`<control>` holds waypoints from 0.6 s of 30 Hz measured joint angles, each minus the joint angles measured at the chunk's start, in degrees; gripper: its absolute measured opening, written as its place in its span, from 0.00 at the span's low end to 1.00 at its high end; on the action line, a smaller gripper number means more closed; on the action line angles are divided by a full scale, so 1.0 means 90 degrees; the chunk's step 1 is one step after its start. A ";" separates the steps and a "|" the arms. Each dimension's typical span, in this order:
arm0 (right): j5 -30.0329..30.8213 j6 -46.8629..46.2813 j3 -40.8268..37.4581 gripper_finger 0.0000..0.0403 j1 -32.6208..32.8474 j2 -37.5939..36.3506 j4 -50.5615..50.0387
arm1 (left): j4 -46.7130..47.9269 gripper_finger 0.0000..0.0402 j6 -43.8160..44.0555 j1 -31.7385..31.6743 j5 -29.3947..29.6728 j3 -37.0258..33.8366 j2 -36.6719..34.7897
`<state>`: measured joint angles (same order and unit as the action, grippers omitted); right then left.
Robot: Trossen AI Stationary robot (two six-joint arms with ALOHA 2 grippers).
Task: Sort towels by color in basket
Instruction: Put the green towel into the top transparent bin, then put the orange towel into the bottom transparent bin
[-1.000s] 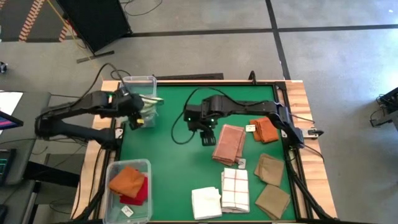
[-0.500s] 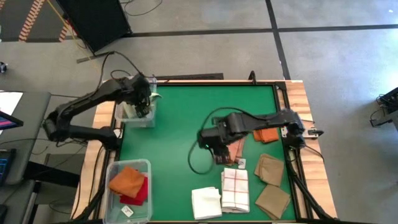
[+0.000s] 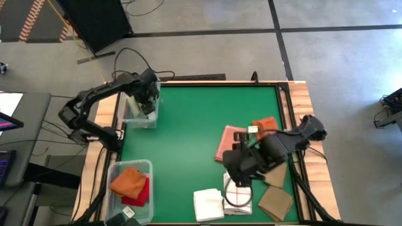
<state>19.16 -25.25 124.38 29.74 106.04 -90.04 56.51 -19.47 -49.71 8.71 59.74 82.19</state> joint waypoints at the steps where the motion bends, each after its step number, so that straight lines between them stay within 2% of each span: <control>1: 0.0060 -0.0059 0.0000 0.53 0.0097 0.0000 0.0003 | -0.0063 0.56 -0.0005 -0.0009 -0.0076 0.0005 0.0009; 9: 0.0324 -0.0556 -0.0177 0.53 0.0480 0.0005 0.0003 | 0.0316 0.56 -0.0070 -0.0008 -0.0162 0.0112 -0.0119; 13: 0.0392 -0.0601 -0.0750 0.53 0.0434 0.0002 0.0006 | 0.0707 0.56 0.0024 0.0006 -0.0184 0.0380 -0.0337; 18: 0.0379 -0.0721 -0.1701 0.53 0.0041 -0.0002 0.0003 | 0.1177 0.56 0.0129 0.0036 -0.0203 0.0758 -0.0848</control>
<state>22.57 -31.74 109.07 30.11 106.02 -90.01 67.10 -18.31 -49.39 6.88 66.57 74.56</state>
